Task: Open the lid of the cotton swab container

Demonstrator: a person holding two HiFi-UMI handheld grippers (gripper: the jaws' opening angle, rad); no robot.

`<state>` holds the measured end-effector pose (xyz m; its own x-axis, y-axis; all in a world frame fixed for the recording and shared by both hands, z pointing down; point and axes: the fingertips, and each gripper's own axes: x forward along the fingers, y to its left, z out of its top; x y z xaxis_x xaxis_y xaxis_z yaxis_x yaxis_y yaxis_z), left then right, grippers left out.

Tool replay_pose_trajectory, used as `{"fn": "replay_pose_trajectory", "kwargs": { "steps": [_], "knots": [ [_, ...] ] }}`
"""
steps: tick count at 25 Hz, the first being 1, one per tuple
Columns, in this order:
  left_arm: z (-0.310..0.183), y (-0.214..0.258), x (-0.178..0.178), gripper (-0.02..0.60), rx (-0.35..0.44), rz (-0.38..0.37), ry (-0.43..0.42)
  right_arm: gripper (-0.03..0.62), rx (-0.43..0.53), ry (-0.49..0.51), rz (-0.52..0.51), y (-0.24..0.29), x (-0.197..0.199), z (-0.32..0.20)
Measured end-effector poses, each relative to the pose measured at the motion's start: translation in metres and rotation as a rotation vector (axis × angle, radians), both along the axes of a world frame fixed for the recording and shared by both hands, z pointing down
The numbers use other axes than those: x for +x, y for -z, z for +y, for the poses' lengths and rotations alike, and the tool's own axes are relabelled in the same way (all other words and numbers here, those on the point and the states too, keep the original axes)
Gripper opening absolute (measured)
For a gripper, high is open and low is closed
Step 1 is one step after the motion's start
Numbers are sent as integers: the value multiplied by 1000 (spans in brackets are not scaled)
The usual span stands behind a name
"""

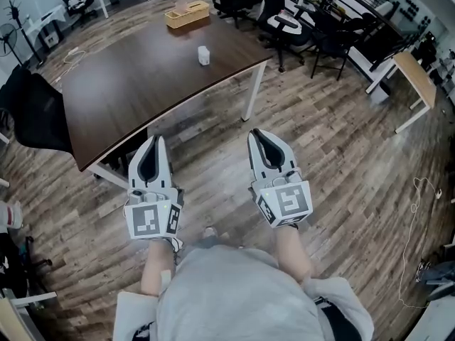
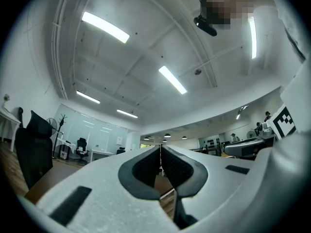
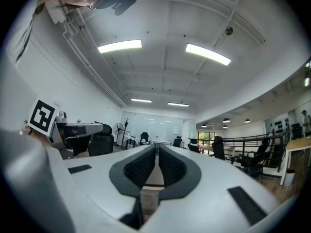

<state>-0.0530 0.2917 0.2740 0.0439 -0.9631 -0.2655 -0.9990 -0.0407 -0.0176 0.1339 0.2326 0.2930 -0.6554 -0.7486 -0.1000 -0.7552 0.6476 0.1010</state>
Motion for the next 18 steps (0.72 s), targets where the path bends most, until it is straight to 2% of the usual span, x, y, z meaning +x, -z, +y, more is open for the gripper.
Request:
{"fn": "replay_pose_trajectory", "kwargs": {
  "steps": [4, 12, 18],
  "knots": [
    [-17, 1, -17, 12, 11, -9, -2, 26, -1, 10, -12, -2, -16, -16],
    [-45, -7, -53, 12, 2, 20, -33, 26, -3, -22, -14, -4, -44, -39],
    [-80, -12, -55, 12, -5, 31, -57, 26, -16, -29, -3, -9, -50, -65]
  ]
}}
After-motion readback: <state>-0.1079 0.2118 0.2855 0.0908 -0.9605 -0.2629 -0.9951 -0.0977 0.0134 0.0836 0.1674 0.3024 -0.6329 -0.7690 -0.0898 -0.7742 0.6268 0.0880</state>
